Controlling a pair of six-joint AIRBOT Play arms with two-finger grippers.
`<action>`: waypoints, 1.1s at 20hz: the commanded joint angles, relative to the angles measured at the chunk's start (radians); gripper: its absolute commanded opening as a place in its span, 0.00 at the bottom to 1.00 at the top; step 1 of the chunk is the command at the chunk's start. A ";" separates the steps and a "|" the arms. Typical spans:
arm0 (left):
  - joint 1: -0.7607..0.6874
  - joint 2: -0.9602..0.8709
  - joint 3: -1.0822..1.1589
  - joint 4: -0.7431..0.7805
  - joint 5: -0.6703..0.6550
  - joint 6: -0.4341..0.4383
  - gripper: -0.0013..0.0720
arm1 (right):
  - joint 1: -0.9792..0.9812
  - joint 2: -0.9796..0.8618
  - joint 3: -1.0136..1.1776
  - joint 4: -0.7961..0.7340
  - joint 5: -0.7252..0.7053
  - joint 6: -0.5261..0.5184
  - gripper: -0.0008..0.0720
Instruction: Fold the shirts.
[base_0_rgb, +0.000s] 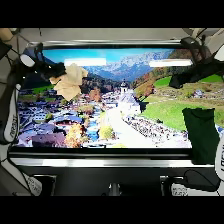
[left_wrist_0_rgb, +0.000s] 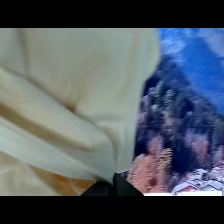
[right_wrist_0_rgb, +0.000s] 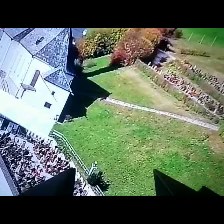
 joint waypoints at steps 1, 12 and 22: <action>-0.079 0.241 0.041 -0.034 0.023 0.215 0.05 | 0.000 0.137 0.018 -0.069 -0.100 -0.034 0.68; -0.634 0.537 -0.279 -0.032 0.014 0.219 0.05 | 0.000 0.650 0.019 -0.111 -0.061 -0.017 0.68; -0.723 0.354 -0.475 -0.001 0.013 -0.038 1.00 | 0.000 0.371 -0.068 -0.068 0.306 -0.026 0.86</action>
